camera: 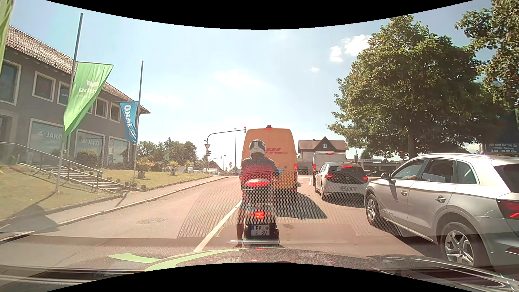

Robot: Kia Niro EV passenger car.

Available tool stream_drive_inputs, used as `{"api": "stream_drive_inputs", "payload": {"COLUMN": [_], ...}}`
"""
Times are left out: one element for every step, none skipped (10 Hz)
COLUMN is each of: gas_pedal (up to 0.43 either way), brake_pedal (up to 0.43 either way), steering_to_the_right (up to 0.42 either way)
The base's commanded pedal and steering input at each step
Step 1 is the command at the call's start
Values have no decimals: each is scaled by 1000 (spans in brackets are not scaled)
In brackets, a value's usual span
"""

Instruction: Follow the waypoints while adhering to traffic rules and regulations

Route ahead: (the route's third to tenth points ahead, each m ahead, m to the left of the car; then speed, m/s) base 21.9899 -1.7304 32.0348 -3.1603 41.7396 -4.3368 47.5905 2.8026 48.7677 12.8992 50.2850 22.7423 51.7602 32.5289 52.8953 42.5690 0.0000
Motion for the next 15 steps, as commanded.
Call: {"api": "stream_drive_inputs", "payload": {"gas_pedal": [0, 0, 0, 0, 0, 0, 0, 0, 0, 0, 0, 0, 0, 0, 0], "brake_pedal": [250, 250, 250, 250, 250, 250, 250, 250, 250, 250, 250, 250, 250, 250, 250], "steering_to_the_right": [19, 19, 19, 19, 19, 19, 19, 19, 19, 19, 19, 19, 19, 19, 19]}}
